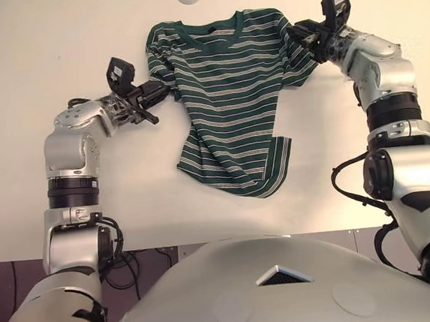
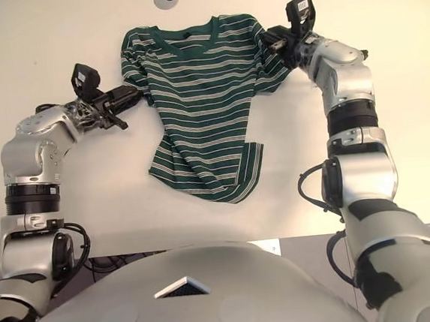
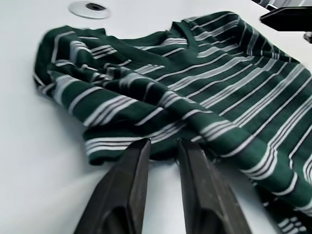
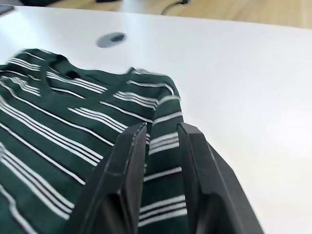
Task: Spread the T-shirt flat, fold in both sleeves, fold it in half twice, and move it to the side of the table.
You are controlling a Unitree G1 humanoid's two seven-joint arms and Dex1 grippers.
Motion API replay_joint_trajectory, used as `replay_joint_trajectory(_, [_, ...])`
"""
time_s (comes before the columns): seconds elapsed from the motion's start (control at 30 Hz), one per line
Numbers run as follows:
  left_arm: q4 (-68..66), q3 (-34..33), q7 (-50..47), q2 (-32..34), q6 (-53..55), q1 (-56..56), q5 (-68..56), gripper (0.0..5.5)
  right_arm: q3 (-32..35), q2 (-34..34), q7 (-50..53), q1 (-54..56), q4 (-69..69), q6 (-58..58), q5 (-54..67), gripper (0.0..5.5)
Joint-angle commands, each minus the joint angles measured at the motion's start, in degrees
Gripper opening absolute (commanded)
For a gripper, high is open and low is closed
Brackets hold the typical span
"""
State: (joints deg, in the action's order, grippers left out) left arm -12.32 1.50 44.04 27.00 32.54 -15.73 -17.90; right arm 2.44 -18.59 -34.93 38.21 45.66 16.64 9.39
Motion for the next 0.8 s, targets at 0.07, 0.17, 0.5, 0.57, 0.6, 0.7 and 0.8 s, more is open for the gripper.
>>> replay_joint_trajectory(0.07, [-6.8, 1.8, -2.8, -1.5, -1.5, -2.5, 3.7, 0.98, -0.1, 1.4, 2.0, 0.0, 0.8, 2.3, -0.5, 1.14])
replay_joint_trajectory(0.17, [-9.9, 2.3, -3.7, -2.4, -3.4, -3.8, 5.0, 0.98, -1.4, 1.1, 4.0, 0.6, 2.5, 2.1, -2.6, 1.14])
replay_joint_trajectory(0.5, [-3.6, -1.3, -3.0, 0.6, -1.4, -4.7, 3.5, 0.98, -10.9, -1.0, 14.9, 3.2, 11.9, -9.4, -17.4, 1.14])
replay_joint_trajectory(0.57, [-5.8, -2.5, -3.5, 1.5, -2.1, -5.4, 3.9, 0.98, -11.9, -2.4, 17.3, 4.0, 14.4, -11.7, -19.9, 1.14])
replay_joint_trajectory(0.6, [-7.5, -3.2, -3.9, 1.8, -2.8, -5.9, 4.0, 0.98, -12.5, -3.5, 18.7, 4.6, 16.0, -13.5, -21.3, 1.14])
replay_joint_trajectory(0.7, [-12.0, -4.9, -5.2, 2.2, -5.2, -7.8, 4.4, 0.98, -11.8, -5.4, 18.8, 5.8, 18.8, -19.8, -22.0, 1.14])
replay_joint_trajectory(0.8, [-10.2, -6.4, -5.5, 1.4, -6.6, -9.2, 3.2, 0.98, -11.9, -4.7, 17.1, 6.4, 19.5, -23.2, -21.8, 1.14])
